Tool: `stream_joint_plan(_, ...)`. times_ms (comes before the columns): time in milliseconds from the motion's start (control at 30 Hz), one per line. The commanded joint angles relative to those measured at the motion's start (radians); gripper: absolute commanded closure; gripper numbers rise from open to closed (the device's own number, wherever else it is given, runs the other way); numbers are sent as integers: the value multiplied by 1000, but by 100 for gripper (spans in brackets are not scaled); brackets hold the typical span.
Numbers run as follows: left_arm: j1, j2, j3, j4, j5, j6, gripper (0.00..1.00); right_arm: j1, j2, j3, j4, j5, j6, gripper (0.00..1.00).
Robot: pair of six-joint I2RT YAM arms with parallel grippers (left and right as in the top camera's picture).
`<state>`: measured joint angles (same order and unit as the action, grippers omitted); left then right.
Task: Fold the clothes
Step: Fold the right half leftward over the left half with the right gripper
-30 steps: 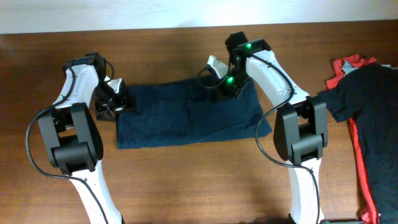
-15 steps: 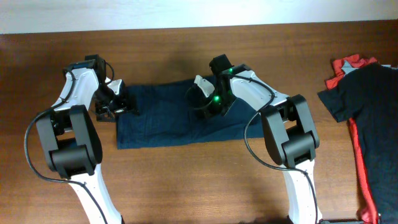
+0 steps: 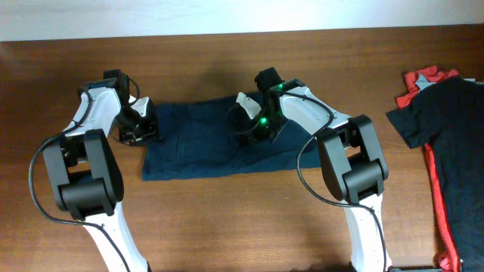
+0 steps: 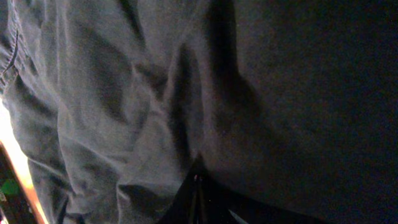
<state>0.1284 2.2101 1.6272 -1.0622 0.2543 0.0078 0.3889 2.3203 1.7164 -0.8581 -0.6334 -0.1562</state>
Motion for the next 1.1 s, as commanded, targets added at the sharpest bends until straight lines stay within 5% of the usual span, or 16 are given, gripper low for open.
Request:
stream_joint_plan(0, -18, 81, -9, -12, 21, 8, 63, 10, -7, -12, 0, 2, 0, 95)
stream_joint_plan(133, -33, 81, -5, -11, 23, 8, 68, 10, -7, -12, 3, 17, 0, 95)
stream_joint_plan(233, -42, 81, -4, -11, 19, 8, 98, 10, -7, -12, 2, 17, 0, 95)
stream_joint_plan(267, -42, 81, 0, -12, 18, 8, 99, 10, -7, -12, 3, 17, 0, 95)
stream_joint_plan(633, -58, 77, 406, -261, -61, 8, 99, 11, -27, 362, -326, 76, 65, 96)
stream_joint_plan(1067, -155, 77, 552, -335, -132, 8, 99, 195, -23, 171, -198, 151, 208, 96)
